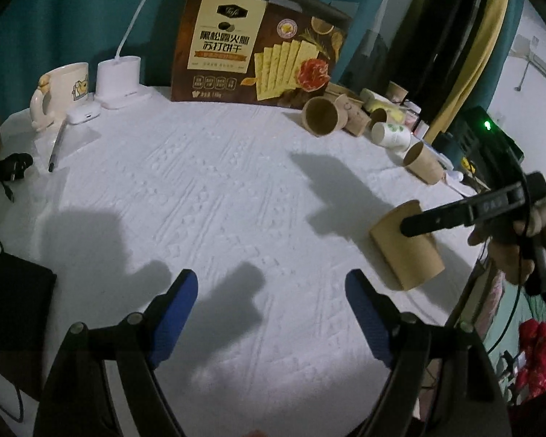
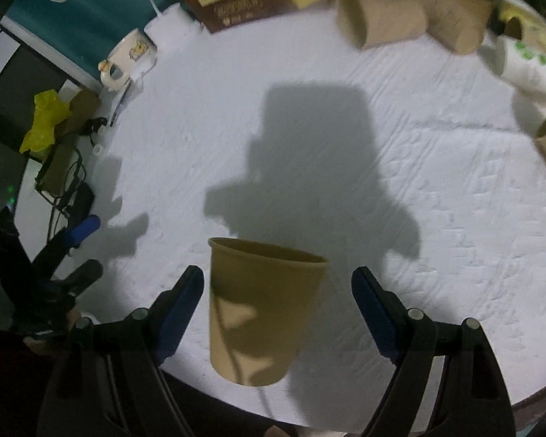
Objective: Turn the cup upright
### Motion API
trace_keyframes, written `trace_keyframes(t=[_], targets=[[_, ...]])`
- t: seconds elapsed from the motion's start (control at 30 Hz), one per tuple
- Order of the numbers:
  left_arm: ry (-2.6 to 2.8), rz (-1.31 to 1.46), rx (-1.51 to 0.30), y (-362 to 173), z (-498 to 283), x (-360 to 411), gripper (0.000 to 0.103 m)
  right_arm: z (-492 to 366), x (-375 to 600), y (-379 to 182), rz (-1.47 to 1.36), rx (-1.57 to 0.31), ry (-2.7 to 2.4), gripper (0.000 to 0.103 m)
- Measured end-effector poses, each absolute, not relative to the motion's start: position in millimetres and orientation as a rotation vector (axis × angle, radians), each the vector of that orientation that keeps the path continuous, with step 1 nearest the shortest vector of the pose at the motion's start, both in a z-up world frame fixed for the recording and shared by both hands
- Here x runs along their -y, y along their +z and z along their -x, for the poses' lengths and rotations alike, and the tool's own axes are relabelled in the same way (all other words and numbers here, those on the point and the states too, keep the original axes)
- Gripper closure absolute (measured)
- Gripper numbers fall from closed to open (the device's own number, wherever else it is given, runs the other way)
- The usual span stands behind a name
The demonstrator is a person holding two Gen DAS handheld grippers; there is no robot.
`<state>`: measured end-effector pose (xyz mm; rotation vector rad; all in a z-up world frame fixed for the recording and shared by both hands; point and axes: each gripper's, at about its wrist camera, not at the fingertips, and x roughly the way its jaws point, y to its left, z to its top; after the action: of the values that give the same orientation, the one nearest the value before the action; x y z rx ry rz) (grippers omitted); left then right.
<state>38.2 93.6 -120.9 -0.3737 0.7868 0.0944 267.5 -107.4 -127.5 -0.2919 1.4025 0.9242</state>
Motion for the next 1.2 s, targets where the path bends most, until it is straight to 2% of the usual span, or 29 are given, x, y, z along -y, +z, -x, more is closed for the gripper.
trace_keyframes(t=[0.2, 0.23, 0.3, 0.53, 0.67, 0.8, 0.87, 1.03, 1.2], targets=[[0.074, 0.362, -0.774, -120, -38, -95, 0.02, -266, 95, -134, 0.309, -1.438, 0.927, 0.022], [0.068, 0.356, -0.774, -120, -38, -94, 0.02, -266, 92, -136, 0.315, -1.44, 0.928, 0.024], [0.058, 0.352, -0.771, -120, -37, -93, 0.02, -267, 91, -139, 0.332, -1.449, 0.919, 0.037], [0.062, 0.364, -0.758, -119, -35, -94, 0.02, -271, 93, -125, 0.294, -1.388, 0.914, 0.038], [0.082, 0.369, -0.747, -117, -34, -94, 0.02, -270, 99, -97, 0.258, -1.183, 0.906, 0.038], [0.096, 0.379, -0.742, -116, -33, -95, 0.02, -252, 111, -79, 0.298, -0.843, 0.84, 0.038], [0.101, 0.379, -0.743, -115, -32, -95, 0.02, -242, 119, -82, 0.296, -0.735, 0.815, 0.038], [0.108, 0.378, -0.75, -116, -31, -89, 0.02, -219, 125, -100, 0.349, -0.558, 0.734, 0.038], [0.097, 0.385, -0.768, -119, -32, -80, 0.02, -205, 132, -111, 0.305, -0.52, 0.706, 0.038]])
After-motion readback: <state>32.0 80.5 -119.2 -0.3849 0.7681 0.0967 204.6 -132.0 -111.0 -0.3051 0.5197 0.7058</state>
